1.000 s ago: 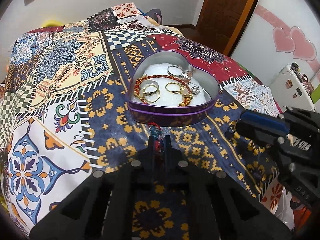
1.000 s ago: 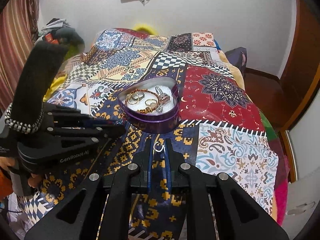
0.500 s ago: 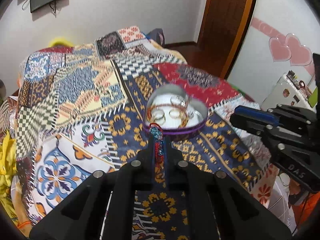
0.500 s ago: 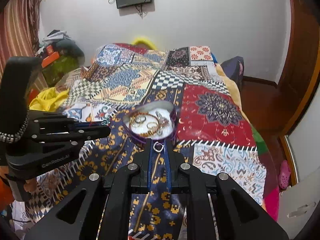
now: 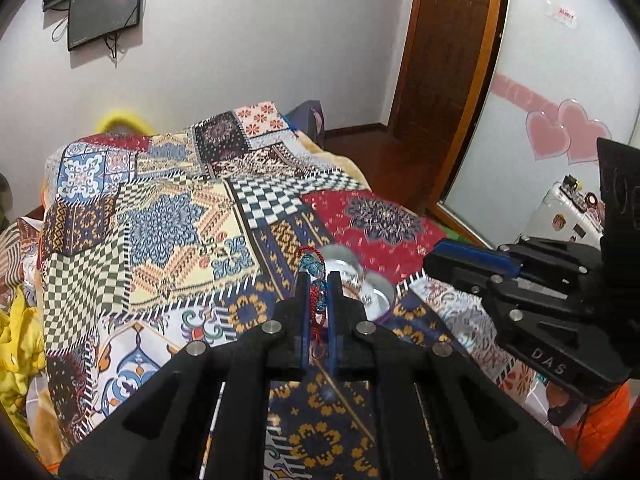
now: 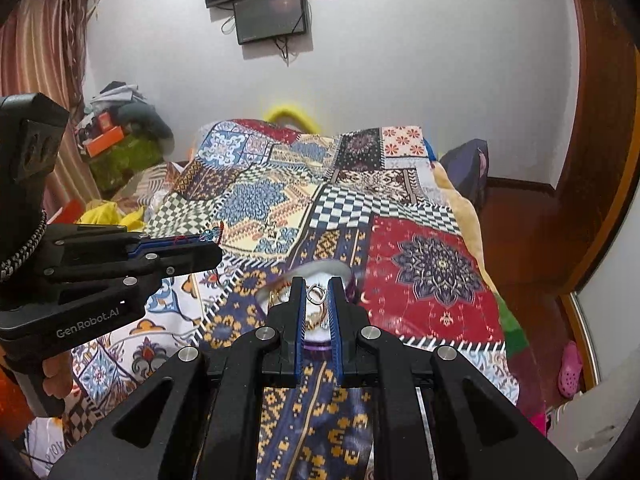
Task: Organize jewelry
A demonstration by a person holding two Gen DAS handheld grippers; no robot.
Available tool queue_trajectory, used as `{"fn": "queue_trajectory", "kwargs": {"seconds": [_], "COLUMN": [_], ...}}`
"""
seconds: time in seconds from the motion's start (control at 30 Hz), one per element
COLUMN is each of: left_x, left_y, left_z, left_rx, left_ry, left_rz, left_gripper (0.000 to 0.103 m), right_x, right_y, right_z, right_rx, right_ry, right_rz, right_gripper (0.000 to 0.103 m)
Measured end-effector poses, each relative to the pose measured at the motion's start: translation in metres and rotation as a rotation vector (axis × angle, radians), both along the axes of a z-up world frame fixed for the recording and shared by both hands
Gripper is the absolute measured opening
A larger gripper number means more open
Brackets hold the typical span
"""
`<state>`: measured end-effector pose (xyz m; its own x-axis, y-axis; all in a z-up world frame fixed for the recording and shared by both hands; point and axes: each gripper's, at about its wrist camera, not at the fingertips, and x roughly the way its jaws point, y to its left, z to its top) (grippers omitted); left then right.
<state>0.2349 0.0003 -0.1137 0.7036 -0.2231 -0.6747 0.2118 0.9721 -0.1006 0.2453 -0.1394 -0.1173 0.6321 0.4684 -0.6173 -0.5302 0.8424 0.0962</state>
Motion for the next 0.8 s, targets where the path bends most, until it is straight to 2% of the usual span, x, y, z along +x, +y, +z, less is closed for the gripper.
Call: {"fn": "queue_trajectory", "kwargs": {"seconds": [0.23, 0.67, 0.8], "left_x": [0.013, 0.045, 0.050], "left_y": [-0.002, -0.011, -0.013], "left_z": [-0.002, -0.050, -0.057], "left_rx": [-0.014, -0.030, -0.026], "left_ry": [-0.003, 0.125, 0.139], "left_rz": [-0.010, -0.053, -0.061], "left_gripper": [0.006, 0.006, 0.006], "right_x": [0.010, 0.036, 0.040], "right_y": [0.007, 0.015, 0.014], "right_z": [-0.004, -0.044, -0.051], "right_rx": [0.006, -0.036, -0.040], "right_ry": [0.003, 0.117, 0.140], "right_rz": [0.003, 0.021, 0.025], "right_gripper": [0.010, 0.010, 0.010]}}
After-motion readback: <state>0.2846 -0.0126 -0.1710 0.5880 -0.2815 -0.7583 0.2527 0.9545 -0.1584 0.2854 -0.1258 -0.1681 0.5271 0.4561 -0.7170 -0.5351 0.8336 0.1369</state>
